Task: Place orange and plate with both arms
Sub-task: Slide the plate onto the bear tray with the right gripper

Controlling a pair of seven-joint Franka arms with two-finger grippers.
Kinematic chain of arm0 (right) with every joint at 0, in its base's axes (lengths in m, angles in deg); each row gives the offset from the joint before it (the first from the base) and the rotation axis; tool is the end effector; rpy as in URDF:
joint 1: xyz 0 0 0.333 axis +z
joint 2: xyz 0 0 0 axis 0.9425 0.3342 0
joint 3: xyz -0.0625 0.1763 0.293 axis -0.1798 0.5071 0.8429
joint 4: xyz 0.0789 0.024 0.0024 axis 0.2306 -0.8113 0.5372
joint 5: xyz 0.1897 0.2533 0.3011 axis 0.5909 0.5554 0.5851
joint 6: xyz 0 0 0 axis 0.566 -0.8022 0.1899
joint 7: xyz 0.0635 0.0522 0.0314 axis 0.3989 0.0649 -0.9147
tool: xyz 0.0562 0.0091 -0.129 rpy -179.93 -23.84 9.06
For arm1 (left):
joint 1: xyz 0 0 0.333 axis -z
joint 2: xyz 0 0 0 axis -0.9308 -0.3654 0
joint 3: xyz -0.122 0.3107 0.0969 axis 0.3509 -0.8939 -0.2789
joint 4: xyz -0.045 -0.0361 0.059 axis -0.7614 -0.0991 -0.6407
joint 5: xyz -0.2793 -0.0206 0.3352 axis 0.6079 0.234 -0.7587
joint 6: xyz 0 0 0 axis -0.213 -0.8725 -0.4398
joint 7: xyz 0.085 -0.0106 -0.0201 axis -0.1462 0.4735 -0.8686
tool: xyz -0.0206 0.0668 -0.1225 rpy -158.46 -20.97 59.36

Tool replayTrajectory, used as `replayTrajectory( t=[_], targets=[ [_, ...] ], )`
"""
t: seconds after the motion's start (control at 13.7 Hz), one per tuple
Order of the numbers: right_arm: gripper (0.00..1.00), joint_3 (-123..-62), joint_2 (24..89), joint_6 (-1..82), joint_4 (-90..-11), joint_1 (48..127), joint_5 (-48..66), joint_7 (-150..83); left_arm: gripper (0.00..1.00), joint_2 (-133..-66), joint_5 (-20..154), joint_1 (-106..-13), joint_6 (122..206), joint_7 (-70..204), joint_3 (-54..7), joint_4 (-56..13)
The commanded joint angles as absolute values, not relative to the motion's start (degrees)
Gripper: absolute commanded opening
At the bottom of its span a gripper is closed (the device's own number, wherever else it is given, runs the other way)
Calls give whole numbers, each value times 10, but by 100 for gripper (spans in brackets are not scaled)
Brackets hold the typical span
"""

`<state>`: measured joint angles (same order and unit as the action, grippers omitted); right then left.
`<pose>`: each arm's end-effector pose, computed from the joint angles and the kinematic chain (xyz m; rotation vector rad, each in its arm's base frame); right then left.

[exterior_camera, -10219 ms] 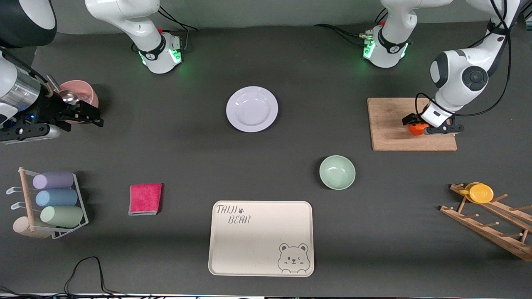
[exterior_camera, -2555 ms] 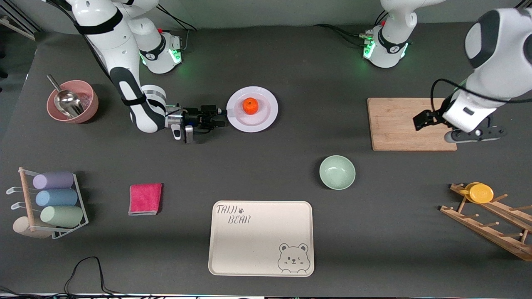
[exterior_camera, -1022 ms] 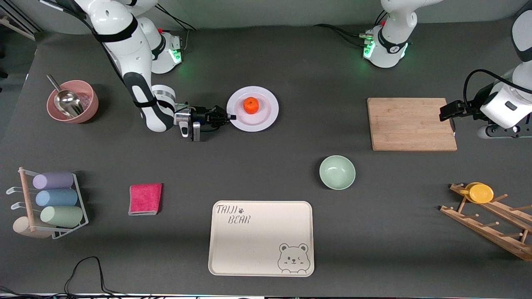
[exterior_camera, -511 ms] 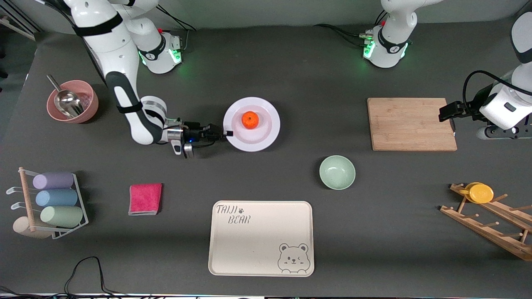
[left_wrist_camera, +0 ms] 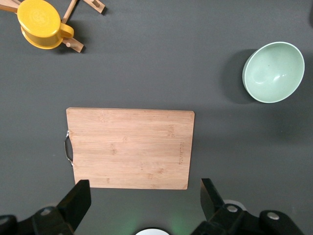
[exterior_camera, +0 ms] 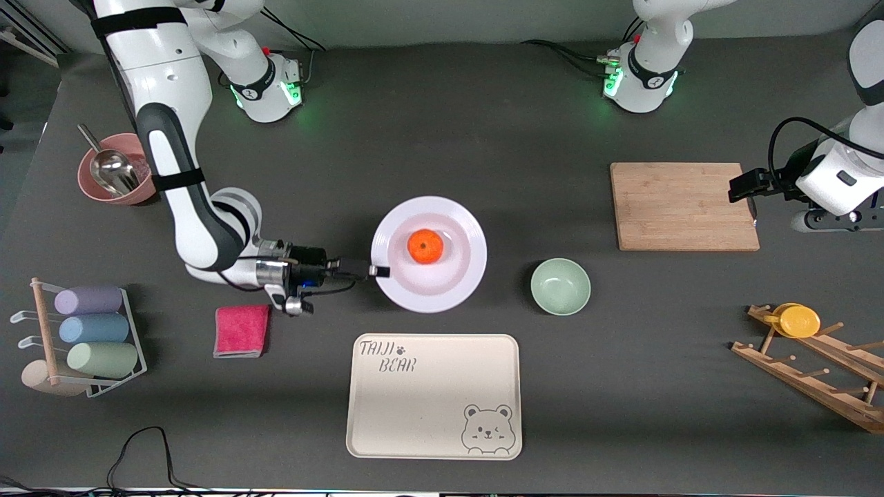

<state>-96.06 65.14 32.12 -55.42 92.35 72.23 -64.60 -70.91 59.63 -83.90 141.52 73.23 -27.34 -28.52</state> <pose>0.6686 0.2726 0.2484 -1.7297 0.2026 0.0428 0.5672 0.0022 0.5132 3.1156 0.0437 -0.2401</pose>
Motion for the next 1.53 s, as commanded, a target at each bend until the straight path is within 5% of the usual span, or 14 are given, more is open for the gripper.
replayTrajectory(
  t=[0.0,0.66,1.46],
  targets=[
    [0,-962,759,313,-381,906,715,-555,100,-709,603,-843,1411,742,-271,-281],
    [0,-959,1016,445,-7,892,718,-421,100,-668,596,-845,1414,734,-281,-274],
    [0,-960,1090,460,14,883,717,-632,100,-659,595,-845,1416,734,-311,-271]
  ],
)
